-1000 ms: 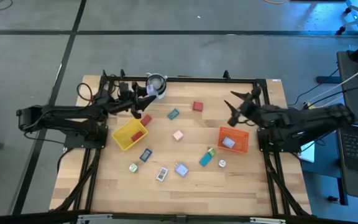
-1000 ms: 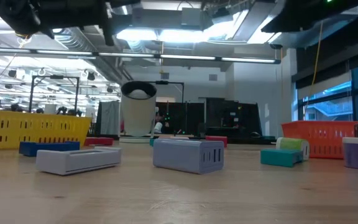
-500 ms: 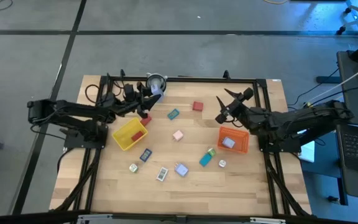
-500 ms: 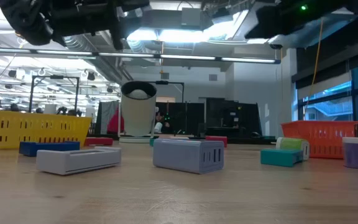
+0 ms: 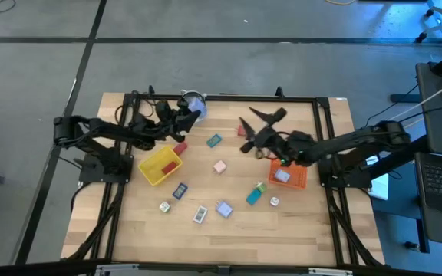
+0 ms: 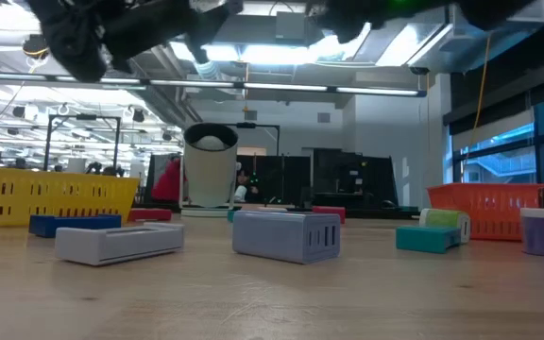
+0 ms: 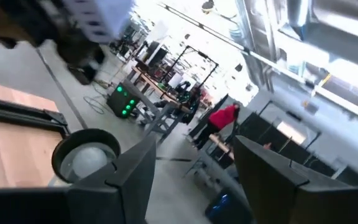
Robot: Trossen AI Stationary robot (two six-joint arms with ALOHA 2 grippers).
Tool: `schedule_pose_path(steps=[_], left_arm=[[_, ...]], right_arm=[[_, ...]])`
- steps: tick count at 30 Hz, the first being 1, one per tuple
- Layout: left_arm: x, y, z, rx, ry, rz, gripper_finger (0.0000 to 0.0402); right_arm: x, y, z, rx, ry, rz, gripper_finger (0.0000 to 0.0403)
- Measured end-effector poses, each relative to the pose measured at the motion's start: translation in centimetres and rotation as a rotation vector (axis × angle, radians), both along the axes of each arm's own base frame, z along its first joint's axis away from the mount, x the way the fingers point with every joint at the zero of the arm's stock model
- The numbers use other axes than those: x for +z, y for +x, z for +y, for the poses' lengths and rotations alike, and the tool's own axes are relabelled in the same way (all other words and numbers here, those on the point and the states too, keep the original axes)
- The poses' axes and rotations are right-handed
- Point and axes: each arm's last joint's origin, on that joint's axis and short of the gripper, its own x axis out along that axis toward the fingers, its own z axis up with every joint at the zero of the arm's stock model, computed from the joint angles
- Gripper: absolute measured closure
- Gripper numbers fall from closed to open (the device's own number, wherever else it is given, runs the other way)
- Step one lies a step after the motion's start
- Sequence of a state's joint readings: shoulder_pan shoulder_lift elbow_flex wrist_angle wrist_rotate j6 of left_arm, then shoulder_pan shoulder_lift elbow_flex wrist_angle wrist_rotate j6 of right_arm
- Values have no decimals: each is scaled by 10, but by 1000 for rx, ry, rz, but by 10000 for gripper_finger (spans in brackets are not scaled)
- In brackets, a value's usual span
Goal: Pick & Place Office items
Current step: Put the top blue charger adapter into the orange basket
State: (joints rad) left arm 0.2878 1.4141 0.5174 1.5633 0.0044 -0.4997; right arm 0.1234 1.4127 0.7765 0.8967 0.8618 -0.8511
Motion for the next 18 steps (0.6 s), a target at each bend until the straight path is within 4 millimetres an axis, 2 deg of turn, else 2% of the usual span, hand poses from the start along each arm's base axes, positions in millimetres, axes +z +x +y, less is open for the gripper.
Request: schedule_pose_path(steps=[3,6,18], left_arm=[[5,13,2,-62,9,-7,189],[2,20,4,-94,0,8,189],[0,24,3,-146,23,24,189]], right_arm=[[4,26,4,11,-40,30,186],[6,41,4,11,-45,27,186],[22,54,9,157,-41,-55,186]])
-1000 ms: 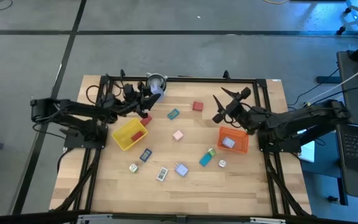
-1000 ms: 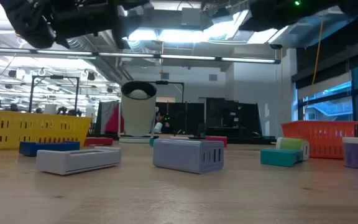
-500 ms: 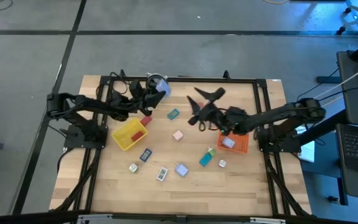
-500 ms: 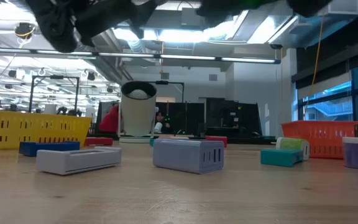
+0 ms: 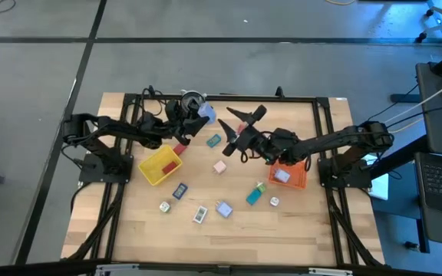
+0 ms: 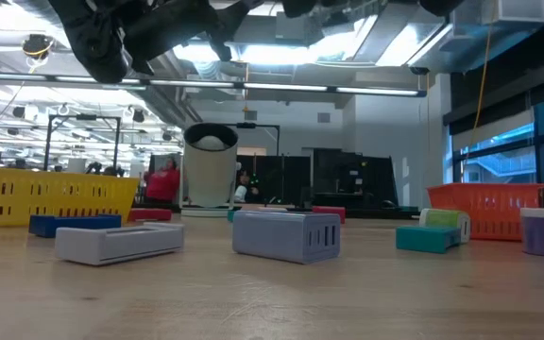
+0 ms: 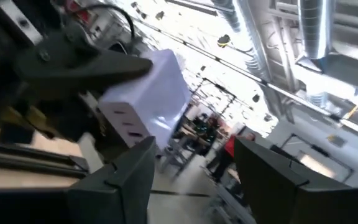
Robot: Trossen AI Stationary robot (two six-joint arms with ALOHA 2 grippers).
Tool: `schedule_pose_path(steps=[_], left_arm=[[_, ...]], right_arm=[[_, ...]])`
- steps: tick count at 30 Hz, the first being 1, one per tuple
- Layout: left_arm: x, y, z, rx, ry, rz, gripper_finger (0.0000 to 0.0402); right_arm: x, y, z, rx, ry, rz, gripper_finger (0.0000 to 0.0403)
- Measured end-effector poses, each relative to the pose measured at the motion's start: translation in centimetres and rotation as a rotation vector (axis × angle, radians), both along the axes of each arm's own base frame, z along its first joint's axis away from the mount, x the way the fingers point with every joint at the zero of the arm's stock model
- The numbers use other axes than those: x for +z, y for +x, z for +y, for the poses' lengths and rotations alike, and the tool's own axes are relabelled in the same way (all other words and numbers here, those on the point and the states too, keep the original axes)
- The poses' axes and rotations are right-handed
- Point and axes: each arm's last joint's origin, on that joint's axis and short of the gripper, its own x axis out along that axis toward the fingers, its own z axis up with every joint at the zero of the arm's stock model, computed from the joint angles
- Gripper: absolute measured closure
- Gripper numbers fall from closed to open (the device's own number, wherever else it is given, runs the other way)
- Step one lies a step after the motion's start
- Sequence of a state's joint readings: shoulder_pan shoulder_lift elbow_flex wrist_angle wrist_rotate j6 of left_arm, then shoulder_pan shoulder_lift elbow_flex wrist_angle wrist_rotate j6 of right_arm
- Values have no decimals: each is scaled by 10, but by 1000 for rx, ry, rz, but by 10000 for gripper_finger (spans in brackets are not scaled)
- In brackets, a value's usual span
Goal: Pick & Place Office items
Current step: Put the top blue charger adapter into the orange basket
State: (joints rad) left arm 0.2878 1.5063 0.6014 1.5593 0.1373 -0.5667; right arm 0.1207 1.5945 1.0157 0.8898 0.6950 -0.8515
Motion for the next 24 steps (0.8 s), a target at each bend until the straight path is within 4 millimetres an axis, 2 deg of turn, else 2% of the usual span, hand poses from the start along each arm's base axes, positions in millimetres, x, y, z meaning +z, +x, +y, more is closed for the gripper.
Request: schedule_pose_path(steps=[6,13,19,24], left_arm=[[0,0,1,0,7,2,189],[4,2,7,-6,-6,11,189],[15,15,3,-52,19,53,189],[18,17,3,-52,31,51,189]], right_arm=[[-8,3,3,27,64,3,186],[-16,8,11,42,42,13,182],[-12,8,11,35,26,-26,146],[-6,9,10,35,22,-42,122]])
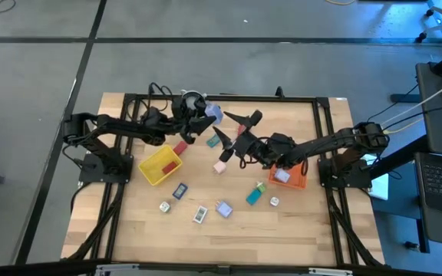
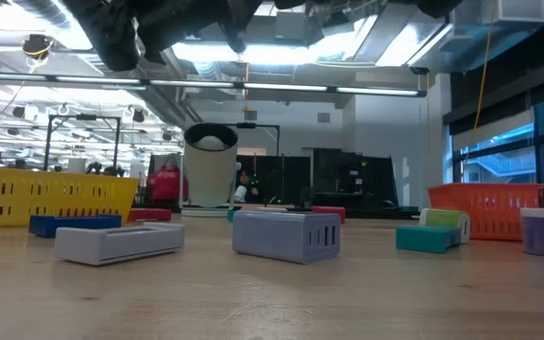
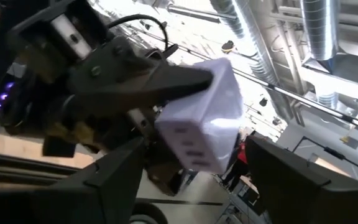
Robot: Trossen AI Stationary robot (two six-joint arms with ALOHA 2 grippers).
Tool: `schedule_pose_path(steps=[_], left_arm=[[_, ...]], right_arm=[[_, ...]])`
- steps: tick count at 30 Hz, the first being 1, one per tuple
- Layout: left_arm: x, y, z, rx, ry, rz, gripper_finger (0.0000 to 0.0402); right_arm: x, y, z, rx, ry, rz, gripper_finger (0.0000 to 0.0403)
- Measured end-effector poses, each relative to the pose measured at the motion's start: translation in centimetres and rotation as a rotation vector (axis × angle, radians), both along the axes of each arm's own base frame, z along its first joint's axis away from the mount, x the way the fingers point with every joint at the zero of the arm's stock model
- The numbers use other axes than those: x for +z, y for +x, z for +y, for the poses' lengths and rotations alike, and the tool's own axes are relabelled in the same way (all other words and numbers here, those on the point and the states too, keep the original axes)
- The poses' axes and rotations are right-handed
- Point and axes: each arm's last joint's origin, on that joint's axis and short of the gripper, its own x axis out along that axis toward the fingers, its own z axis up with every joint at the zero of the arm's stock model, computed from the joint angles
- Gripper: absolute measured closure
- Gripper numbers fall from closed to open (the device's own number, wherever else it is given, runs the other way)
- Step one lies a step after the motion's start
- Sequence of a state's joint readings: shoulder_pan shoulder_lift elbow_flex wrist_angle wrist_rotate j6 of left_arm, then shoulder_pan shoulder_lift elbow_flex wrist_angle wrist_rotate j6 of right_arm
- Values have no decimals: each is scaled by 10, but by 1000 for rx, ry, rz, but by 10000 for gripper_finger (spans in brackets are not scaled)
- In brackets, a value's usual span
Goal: Pick & Place Office items
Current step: Put the top blue charger adapter into the orange basket
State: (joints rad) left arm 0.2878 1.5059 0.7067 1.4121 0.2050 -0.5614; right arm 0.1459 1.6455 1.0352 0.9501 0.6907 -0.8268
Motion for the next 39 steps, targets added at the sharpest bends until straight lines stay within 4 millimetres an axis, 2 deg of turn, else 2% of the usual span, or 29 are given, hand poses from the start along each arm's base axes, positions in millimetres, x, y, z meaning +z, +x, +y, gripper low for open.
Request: schedule_pose_path(steps=[6,13,19,25,33,39], left_arm=[[1,1,-4,-6,-7,-6,189],[-1,2,-6,-26,-23,3,189],[-2,2,-6,-41,-23,12,189],[-1,1,-4,-84,-39,5,189],[-1,1,-4,-88,-43,5,189],[-1,1,-4,-89,-49,5,187]], right_arm=[[11,3,-4,-11,2,-17,122],[3,19,-10,-50,5,5,138],[4,37,-11,-139,-30,34,179],[8,37,-8,-179,-43,49,238],[8,36,-3,-186,-44,57,246],[8,35,0,-202,-60,71,267]])
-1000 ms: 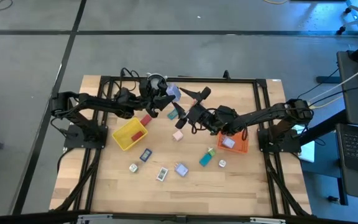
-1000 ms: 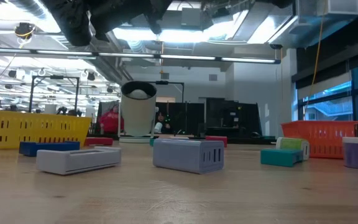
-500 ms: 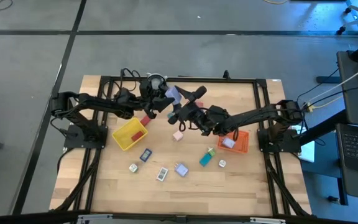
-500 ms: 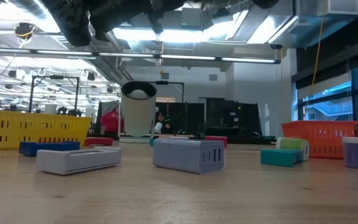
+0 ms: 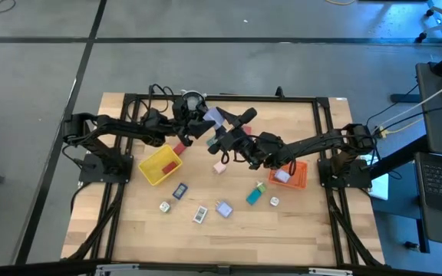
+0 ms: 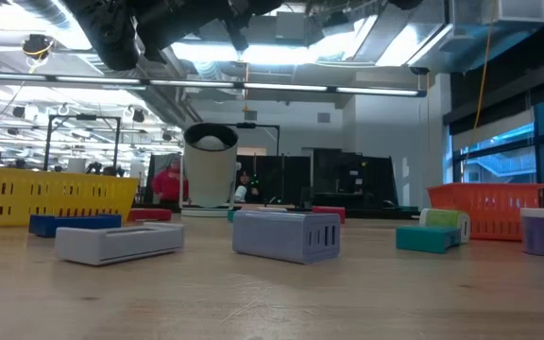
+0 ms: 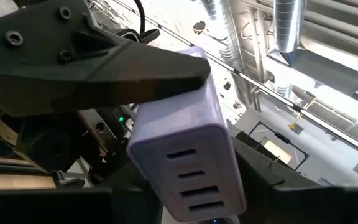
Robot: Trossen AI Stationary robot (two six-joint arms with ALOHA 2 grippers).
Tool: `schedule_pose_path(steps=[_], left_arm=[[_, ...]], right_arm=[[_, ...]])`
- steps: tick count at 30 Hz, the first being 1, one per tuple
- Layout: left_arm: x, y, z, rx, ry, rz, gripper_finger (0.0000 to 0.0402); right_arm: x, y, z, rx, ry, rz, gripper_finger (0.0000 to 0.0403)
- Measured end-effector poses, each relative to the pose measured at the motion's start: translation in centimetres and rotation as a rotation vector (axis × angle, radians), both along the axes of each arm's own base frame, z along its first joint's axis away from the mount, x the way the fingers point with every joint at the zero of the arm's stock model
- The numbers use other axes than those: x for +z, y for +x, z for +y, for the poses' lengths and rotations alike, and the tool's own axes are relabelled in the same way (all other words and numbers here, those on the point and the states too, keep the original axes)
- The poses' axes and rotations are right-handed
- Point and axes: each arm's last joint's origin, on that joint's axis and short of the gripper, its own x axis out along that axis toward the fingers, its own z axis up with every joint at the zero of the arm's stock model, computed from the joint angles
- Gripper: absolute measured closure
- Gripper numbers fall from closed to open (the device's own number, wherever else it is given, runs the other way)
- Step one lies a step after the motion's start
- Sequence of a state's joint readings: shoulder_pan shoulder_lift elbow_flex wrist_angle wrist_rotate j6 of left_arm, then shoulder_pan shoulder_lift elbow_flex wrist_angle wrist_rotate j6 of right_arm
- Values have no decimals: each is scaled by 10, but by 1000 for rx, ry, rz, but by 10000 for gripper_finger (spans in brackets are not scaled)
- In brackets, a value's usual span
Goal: Pick & Place Office items
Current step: Put the top blue charger adapter into the orange basket
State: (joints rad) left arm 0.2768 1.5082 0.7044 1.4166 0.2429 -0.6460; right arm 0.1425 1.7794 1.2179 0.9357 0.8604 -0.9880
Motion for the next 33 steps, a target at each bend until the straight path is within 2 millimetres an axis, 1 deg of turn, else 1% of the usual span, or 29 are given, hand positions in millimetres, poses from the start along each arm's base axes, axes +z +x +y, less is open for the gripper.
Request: schedule_pose_path(steps=[9,20,24,28,33], left_arm=[[0,0,0,-2,3,3,183],[-1,1,0,-6,16,9,173],[-1,1,0,-9,18,9,174],[-1,1,0,-8,21,9,168],[0,0,2,6,30,1,159]], right_arm=[[0,-1,2,-18,-16,22,274],[9,-8,4,4,-10,60,275],[9,-9,6,7,-8,61,275],[10,-9,6,6,-6,58,275],[18,-15,6,3,4,40,278]])
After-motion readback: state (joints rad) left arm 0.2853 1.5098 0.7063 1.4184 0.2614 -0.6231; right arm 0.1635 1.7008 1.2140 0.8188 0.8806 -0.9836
